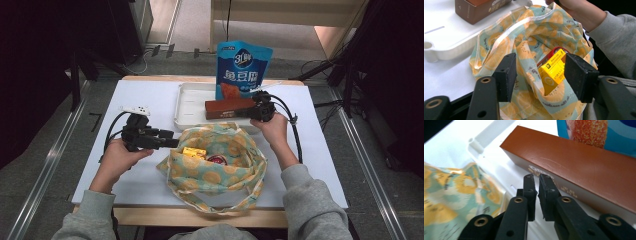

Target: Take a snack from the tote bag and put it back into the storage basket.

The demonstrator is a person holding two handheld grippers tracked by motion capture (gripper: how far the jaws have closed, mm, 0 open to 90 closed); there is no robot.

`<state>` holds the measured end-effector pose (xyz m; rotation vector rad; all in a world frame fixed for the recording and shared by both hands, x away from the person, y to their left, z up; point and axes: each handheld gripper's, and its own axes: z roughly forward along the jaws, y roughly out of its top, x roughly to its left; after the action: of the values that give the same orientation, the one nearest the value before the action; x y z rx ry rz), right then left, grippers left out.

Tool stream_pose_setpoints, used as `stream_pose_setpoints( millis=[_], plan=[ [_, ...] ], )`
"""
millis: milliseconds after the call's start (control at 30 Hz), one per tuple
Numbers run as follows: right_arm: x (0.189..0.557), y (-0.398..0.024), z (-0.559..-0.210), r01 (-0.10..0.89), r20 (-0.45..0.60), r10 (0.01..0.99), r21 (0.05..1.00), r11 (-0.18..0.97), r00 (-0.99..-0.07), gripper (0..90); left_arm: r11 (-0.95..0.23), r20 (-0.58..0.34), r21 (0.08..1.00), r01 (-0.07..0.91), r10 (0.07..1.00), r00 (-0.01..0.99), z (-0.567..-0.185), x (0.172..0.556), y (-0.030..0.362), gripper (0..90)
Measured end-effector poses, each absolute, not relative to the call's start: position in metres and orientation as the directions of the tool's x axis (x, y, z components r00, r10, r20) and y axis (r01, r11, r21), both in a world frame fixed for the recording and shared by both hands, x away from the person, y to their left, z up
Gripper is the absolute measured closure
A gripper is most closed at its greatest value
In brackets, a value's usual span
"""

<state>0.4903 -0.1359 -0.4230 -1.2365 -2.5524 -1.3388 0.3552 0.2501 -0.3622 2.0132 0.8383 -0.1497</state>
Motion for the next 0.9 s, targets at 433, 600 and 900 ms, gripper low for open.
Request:
stream_pose_setpoints(
  millis=[433,600,900],
  plan=[
    [0.46,-0.147,-0.411,0.601,0.291,0.619,0.705,0.376,-0.729,61.9,-0.406,-0.348,0.734,0.544,0.464,0.815,-0.355,0.351,0.234,83.7],
    [0.449,-0.151,-0.409,0.6,0.287,0.618,0.7,0.386,-0.732,58.8,-0.44,-0.318,0.737,0.513,0.444,0.837,-0.356,0.354,0.225,90.0],
    [0.43,-0.164,-0.408,0.609,0.296,0.617,0.692,0.387,-0.729,56.0,-0.501,-0.272,0.732,0.461,0.405,0.873,-0.363,0.361,0.209,90.0]
  ],
)
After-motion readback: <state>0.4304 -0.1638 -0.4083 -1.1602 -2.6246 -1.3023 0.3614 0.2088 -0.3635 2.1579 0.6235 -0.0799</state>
